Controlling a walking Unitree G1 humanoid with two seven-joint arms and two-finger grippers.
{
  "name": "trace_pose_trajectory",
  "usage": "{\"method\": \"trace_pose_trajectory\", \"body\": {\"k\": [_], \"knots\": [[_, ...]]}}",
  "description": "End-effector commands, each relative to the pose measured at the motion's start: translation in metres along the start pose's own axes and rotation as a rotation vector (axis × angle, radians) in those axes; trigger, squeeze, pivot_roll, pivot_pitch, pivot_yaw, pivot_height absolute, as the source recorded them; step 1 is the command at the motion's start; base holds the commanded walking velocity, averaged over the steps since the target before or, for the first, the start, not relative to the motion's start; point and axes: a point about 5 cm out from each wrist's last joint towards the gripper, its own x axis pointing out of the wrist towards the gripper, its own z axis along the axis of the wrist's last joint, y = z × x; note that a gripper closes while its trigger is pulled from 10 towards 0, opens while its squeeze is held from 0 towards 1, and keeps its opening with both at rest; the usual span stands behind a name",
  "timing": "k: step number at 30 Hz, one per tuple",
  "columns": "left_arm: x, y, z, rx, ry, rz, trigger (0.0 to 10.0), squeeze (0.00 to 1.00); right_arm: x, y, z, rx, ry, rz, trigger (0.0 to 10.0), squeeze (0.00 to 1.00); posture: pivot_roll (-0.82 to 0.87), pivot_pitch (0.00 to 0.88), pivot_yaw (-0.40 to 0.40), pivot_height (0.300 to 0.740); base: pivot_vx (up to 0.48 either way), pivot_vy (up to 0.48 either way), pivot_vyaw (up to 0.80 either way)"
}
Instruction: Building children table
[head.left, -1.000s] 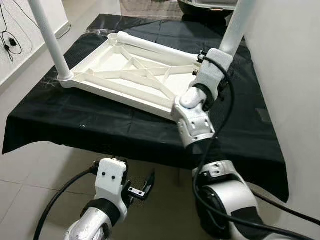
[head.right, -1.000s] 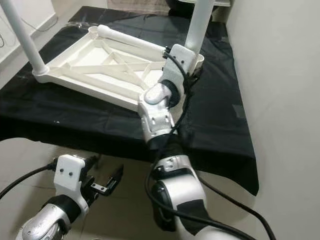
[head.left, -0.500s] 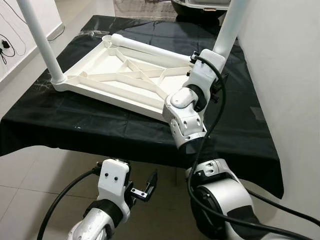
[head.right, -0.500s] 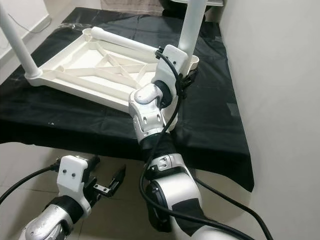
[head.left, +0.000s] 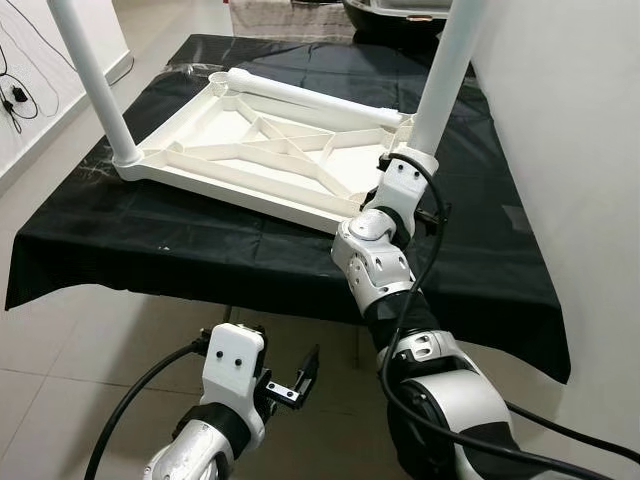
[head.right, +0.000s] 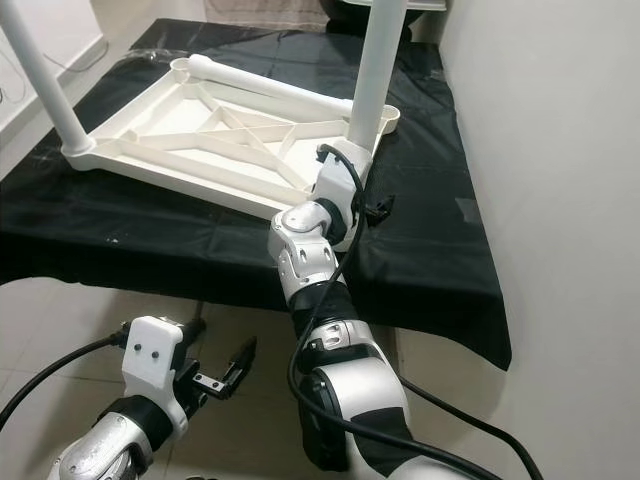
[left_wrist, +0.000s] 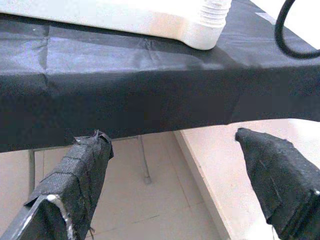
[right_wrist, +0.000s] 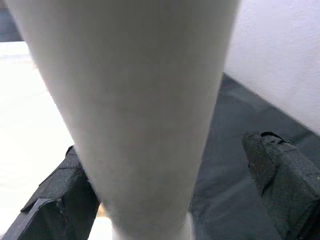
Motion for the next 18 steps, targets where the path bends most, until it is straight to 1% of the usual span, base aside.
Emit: {"method": "trace_pose_trajectory", "body": {"k": [1, 4, 6, 7, 8, 10, 11, 14, 15, 16, 18], "knots": [[0.000, -0.001, -0.005, 0.000, 0.017, -0.009, 10.0, 0.00, -0.018, 0.011, -0.016, 0.027, 0.081, 0.098, 10.0, 0.00, 0.12, 0.143, -0.042, 0.740, 0.000, 0.000, 0.00], [0.000, -0.001, -0.005, -0.001, 0.016, -0.008, 10.0, 0.00, -0.017, 0.008, -0.016, 0.010, 0.079, 0.129, 10.0, 0.00, 0.11, 0.141, -0.041, 0.740, 0.000, 0.000, 0.00], [0.001, 0.000, -0.005, 0.000, 0.015, -0.010, 10.0, 0.00, -0.015, 0.003, -0.017, -0.014, 0.066, 0.148, 10.0, 0.00, 0.11, 0.139, -0.043, 0.740, 0.000, 0.000, 0.00], [0.003, 0.000, -0.005, 0.001, 0.013, -0.010, 10.0, 0.00, -0.013, -0.004, -0.021, -0.041, 0.080, 0.189, 10.0, 0.00, 0.11, 0.136, -0.043, 0.740, 0.000, 0.000, 0.00], [0.003, 0.000, -0.005, 0.001, 0.013, -0.010, 10.0, 0.00, -0.013, -0.004, -0.021, -0.041, 0.080, 0.189, 10.0, 0.00, 0.11, 0.136, -0.043, 0.740, 0.000, 0.000, 0.00], [0.003, 0.000, -0.005, 0.002, 0.012, -0.009, 10.0, 0.00, -0.013, -0.010, -0.027, -0.066, 0.109, 0.225, 10.0, 0.00, 0.11, 0.134, -0.044, 0.740, 0.000, 0.000, 0.00], [0.004, 0.001, -0.005, 0.003, 0.010, -0.010, 10.0, 0.00, -0.014, -0.017, -0.034, -0.078, 0.132, 0.267, 10.0, 0.00, 0.11, 0.130, -0.043, 0.740, 0.000, 0.000, 0.00], [0.004, 0.001, -0.005, 0.004, 0.010, -0.010, 10.0, 0.00, -0.015, -0.019, -0.036, -0.092, 0.130, 0.303, 10.0, 0.00, 0.11, 0.129, -0.042, 0.740, 0.000, 0.000, 0.00], [0.004, 0.002, -0.005, 0.006, 0.009, -0.009, 10.0, 0.00, -0.020, -0.024, -0.040, -0.109, 0.136, 0.378, 10.0, 0.00, 0.10, 0.128, -0.043, 0.740, 0.000, 0.000, 0.00], [0.004, 0.002, -0.005, 0.006, 0.009, -0.009, 10.0, 0.00, -0.020, -0.024, -0.040, -0.109, 0.136, 0.378, 10.0, 0.00, 0.10, 0.128, -0.043, 0.740, 0.000, 0.000, 0.00], [0.004, 0.004, -0.006, 0.010, 0.011, -0.003, 10.0, 0.00, -0.029, -0.032, -0.044, -0.113, 0.137, 0.509, 10.0, 0.00, 0.10, 0.120, -0.043, 0.740, 0.000, 0.000, 0.00]]}}
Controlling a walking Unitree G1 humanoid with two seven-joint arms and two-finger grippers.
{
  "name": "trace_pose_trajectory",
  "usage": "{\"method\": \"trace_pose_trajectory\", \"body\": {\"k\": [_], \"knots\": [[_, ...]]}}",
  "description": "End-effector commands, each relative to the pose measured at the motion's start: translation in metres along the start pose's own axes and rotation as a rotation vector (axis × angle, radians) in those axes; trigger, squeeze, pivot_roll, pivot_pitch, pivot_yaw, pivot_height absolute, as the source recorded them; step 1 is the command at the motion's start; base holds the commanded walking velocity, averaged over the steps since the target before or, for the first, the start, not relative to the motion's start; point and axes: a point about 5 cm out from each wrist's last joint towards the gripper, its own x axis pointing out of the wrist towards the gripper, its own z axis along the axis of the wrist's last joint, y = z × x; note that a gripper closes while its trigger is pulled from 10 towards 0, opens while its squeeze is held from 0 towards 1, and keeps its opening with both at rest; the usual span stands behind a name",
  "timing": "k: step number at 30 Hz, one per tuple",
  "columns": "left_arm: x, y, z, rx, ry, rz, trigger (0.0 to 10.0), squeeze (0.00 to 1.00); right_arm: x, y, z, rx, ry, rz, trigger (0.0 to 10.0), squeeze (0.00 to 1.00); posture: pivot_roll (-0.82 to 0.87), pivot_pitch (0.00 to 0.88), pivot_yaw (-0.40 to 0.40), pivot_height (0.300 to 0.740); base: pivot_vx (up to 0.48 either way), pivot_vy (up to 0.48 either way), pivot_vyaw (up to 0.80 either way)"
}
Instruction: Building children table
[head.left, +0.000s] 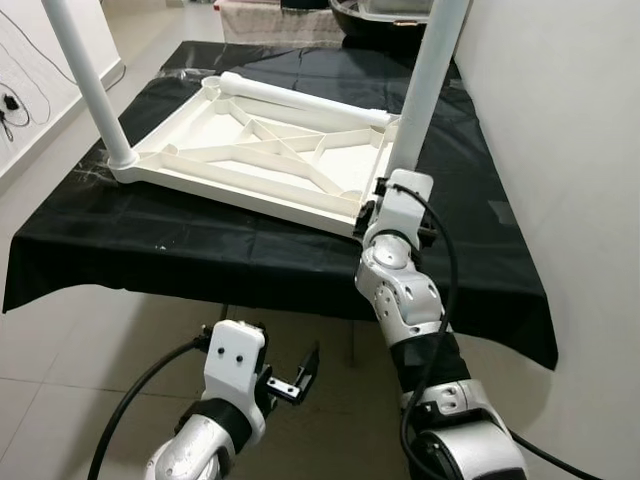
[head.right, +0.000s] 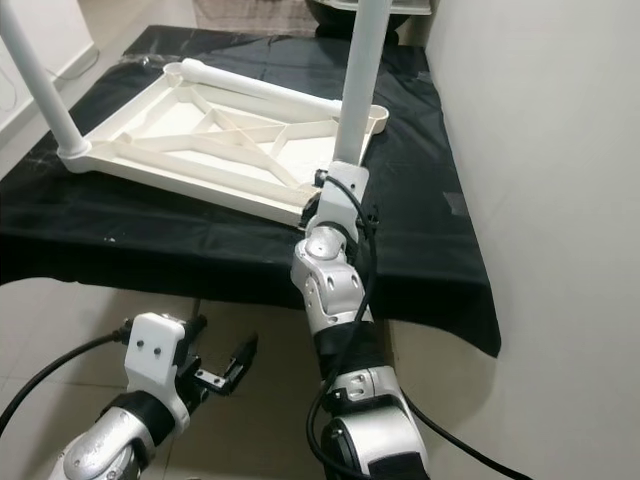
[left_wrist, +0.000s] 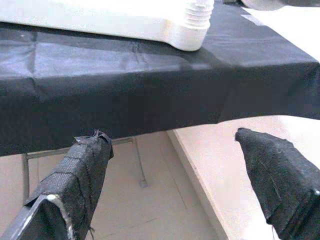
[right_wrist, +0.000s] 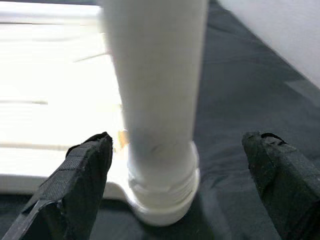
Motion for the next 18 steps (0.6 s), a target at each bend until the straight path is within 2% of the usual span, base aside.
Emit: {"method": "trace_pose_trajectory", "body": {"k": [1, 2, 3, 5, 7, 9, 11, 14, 16, 17, 18], "knots": [[-0.001, 0.003, -0.005, 0.005, 0.020, 0.008, 10.0, 0.00, -0.015, 0.006, -0.022, 0.005, 0.072, 0.122, 10.0, 0.00, 0.10, 0.120, -0.043, 0.740, 0.000, 0.000, 0.00], [-0.001, 0.004, -0.005, 0.006, 0.021, 0.013, 10.0, 0.00, -0.021, 0.003, -0.027, -0.014, 0.081, 0.173, 10.0, 0.00, 0.10, 0.120, -0.043, 0.740, 0.000, 0.000, 0.00], [-0.001, 0.004, -0.005, 0.006, 0.021, 0.013, 10.0, 0.00, -0.021, 0.003, -0.027, -0.014, 0.081, 0.173, 10.0, 0.00, 0.10, 0.120, -0.043, 0.740, 0.000, 0.000, 0.00], [-0.001, 0.007, -0.006, 0.013, 0.017, 0.043, 10.0, 0.00, -0.038, -0.008, -0.038, -0.049, 0.048, 0.308, 10.0, 0.00, 0.10, 0.108, -0.041, 0.740, 0.000, 0.000, 0.00], [-0.001, 0.007, -0.006, 0.013, 0.017, 0.043, 10.0, 0.00, -0.038, -0.008, -0.038, -0.049, 0.048, 0.308, 10.0, 0.00, 0.10, 0.108, -0.041, 0.740, 0.000, 0.000, 0.00], [-0.001, 0.010, -0.007, 0.028, 0.017, 0.087, 10.0, 0.00, -0.049, -0.025, -0.050, -0.088, 0.006, 0.359, 10.0, 0.00, 0.10, 0.100, -0.040, 0.740, 0.000, 0.000, 0.00], [-0.002, 0.014, -0.007, 0.041, 0.010, 0.134, 10.0, 0.00, -0.052, -0.041, -0.056, -0.141, -0.041, 0.354, 10.0, 0.00, 0.10, 0.094, -0.041, 0.740, 0.000, 0.000, 0.00], [-0.004, 0.018, -0.006, 0.063, 0.007, 0.175, 10.0, 0.00, -0.055, -0.050, -0.060, -0.136, -0.036, 0.378, 10.0, 0.00, 0.10, 0.091, -0.042, 0.740, 0.000, 0.000, 0.00], [-0.008, 0.028, -0.004, 0.081, 0.000, 0.250, 10.0, 0.00, -0.060, -0.065, -0.065, -0.134, -0.037, 0.372, 10.0, 0.00, 0.11, 0.082, -0.042, 0.740, 0.000, 0.000, 0.00], [-0.008, 0.028, -0.004, 0.081, 0.000, 0.250, 10.0, 0.00, -0.060, -0.065, -0.065, -0.134, -0.037, 0.372, 10.0, 0.00, 0.11, 0.082, -0.042, 0.740, 0.000, 0.000, 0.00], [-0.010, 0.033, -0.004, 0.089, -0.003, 0.283, 10.0, 0.00, -0.064, -0.071, -0.067, -0.130, -0.036, 0.375, 10.0, 0.00, 0.11, 0.081, -0.042, 0.740, 0.000, 0.000, 0.00]]}}
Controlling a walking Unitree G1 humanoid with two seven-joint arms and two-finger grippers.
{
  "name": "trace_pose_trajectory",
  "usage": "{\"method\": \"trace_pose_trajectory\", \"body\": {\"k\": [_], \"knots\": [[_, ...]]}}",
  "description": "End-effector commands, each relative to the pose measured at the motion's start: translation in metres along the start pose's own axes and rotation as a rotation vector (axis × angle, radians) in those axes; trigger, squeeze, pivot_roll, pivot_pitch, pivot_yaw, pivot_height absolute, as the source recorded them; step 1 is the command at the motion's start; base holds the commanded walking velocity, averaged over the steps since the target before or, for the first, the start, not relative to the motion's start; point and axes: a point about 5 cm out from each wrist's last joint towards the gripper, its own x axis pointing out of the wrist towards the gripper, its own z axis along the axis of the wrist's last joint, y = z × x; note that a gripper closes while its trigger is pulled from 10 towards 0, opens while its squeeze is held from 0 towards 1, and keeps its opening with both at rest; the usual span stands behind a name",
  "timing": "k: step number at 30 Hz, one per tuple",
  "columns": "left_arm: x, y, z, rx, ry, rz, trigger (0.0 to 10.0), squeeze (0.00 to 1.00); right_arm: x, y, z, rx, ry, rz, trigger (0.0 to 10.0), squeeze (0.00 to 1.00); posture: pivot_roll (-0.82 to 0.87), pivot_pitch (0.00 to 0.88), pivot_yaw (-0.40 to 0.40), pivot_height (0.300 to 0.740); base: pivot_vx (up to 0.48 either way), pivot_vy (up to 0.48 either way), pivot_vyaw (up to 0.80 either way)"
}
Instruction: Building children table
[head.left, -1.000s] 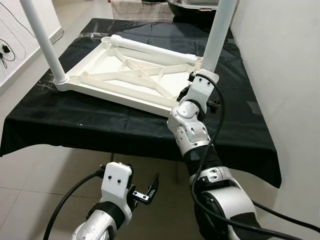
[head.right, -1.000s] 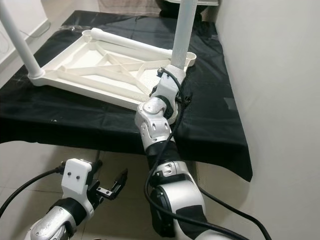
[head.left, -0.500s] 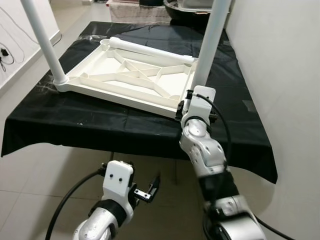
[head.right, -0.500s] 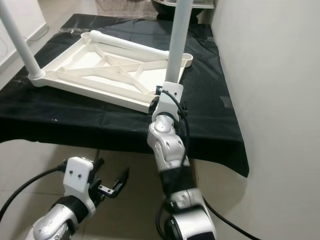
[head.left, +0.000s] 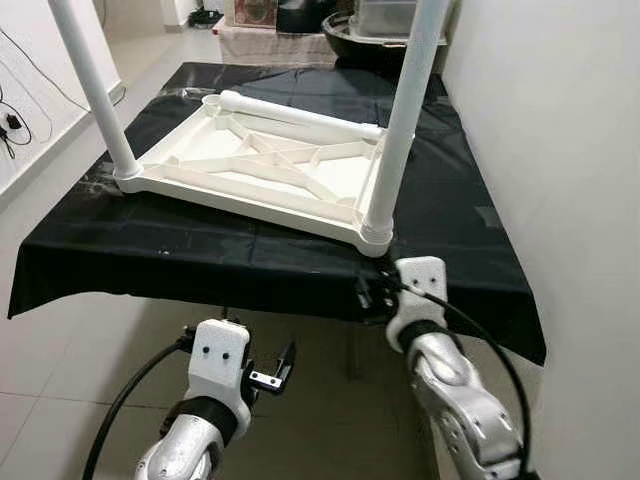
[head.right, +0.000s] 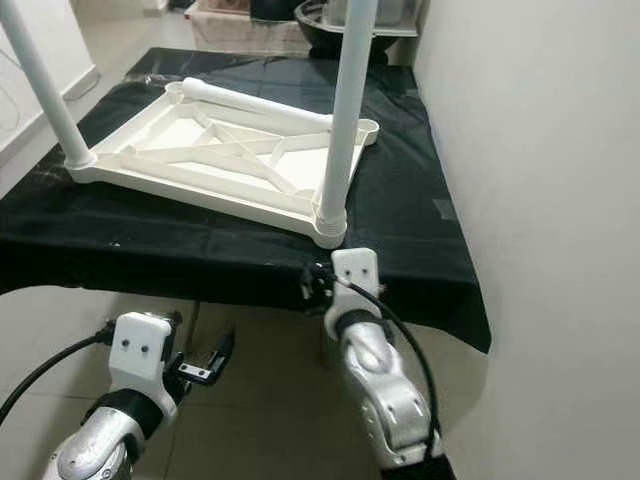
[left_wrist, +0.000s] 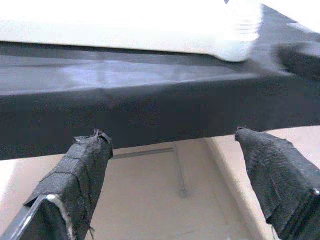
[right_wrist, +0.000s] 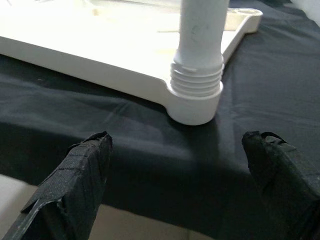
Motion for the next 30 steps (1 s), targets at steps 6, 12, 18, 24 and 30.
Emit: {"method": "trace_pose_trajectory", "body": {"k": [6, 12, 18, 24, 30], "knots": [[-0.008, 0.020, -0.006, 0.049, 0.019, 0.117, 10.0, 0.00, -0.019, -0.015, -0.008, 0.009, -0.007, -0.017, 10.0, 0.00, 0.10, 0.062, -0.030, 0.740, 0.000, 0.000, -0.55], [-0.008, 0.026, -0.007, 0.062, 0.011, 0.165, 10.0, 0.00, -0.019, -0.020, -0.013, 0.007, 0.000, -0.050, 10.0, 0.00, 0.11, 0.049, -0.037, 0.740, 0.000, 0.000, -0.13], [-0.006, 0.029, -0.005, 0.071, -0.004, 0.184, 10.0, 0.00, -0.016, -0.024, -0.015, -0.003, 0.004, -0.067, 10.0, 0.00, 0.11, 0.037, -0.038, 0.740, 0.000, 0.000, 0.00], [-0.005, 0.039, -0.001, 0.094, -0.024, 0.230, 10.0, 0.00, -0.015, -0.045, -0.016, -0.037, 0.009, -0.190, 10.0, 0.00, 0.11, 0.031, -0.042, 0.740, 0.000, 0.000, 0.00], [-0.007, 0.051, 0.000, 0.115, -0.034, 0.267, 10.0, 0.00, -0.020, -0.063, -0.016, -0.030, 0.007, -0.244, 10.0, 0.00, 0.10, 0.023, -0.038, 0.740, 0.000, 0.000, 0.00]]}}
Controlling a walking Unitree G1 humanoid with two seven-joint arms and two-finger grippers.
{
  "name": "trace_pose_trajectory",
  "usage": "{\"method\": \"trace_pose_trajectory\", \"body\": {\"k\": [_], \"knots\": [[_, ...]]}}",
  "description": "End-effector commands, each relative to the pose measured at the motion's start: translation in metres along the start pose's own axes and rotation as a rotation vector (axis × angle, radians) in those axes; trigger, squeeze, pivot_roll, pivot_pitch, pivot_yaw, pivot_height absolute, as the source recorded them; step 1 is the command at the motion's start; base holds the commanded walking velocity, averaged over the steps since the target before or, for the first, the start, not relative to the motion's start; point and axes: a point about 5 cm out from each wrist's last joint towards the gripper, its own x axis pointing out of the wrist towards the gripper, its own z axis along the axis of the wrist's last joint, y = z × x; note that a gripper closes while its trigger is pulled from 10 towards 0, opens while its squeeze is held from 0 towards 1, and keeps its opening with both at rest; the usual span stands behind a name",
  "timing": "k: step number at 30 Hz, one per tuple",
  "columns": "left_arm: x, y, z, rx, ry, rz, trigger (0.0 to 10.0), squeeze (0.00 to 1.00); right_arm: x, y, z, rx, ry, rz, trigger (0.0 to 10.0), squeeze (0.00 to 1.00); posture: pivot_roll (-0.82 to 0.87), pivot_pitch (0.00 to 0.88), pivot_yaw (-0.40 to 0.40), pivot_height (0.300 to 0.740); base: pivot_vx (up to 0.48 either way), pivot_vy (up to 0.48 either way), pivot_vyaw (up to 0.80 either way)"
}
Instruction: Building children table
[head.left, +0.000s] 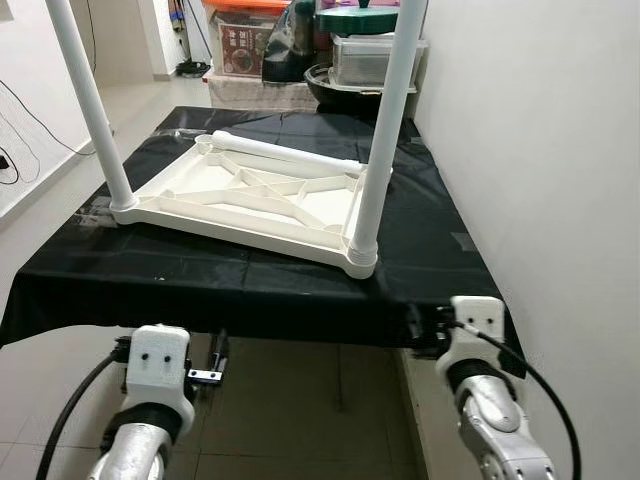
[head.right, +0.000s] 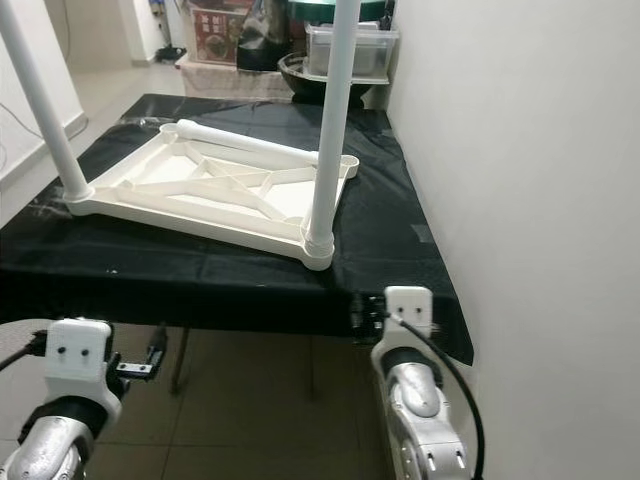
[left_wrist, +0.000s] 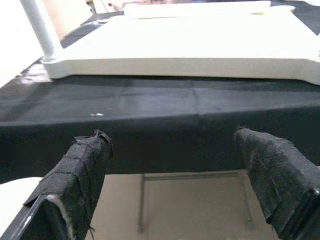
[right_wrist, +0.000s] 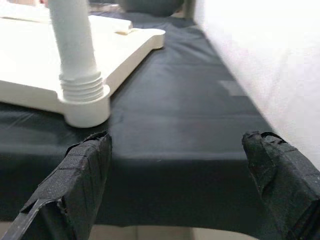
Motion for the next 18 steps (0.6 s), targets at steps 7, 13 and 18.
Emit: {"method": "trace_pose_trajectory", "body": {"k": [7, 13, 18], "knots": [[0.002, -0.001, -0.005, 0.021, 0.005, -0.009, 10.0, 0.00, -0.001, 0.000, -0.006, 0.003, 0.006, -0.003, 10.0, 0.00, 0.10, 0.011, -0.037, 0.740, 0.071, 0.000, 0.00], [0.002, -0.004, -0.005, 0.012, 0.005, -0.035, 10.0, 0.00, -0.001, 0.003, -0.006, 0.011, 0.007, 0.000, 10.0, 0.00, 0.10, 0.008, -0.036, 0.740, 0.265, 0.000, 0.00], [-0.002, -0.014, -0.009, -0.017, 0.035, -0.071, 10.0, 0.00, -0.001, 0.005, -0.007, 0.017, 0.011, 0.009, 10.0, 0.00, 0.10, 0.010, -0.033, 0.740, 0.000, 0.000, 0.00]]}}
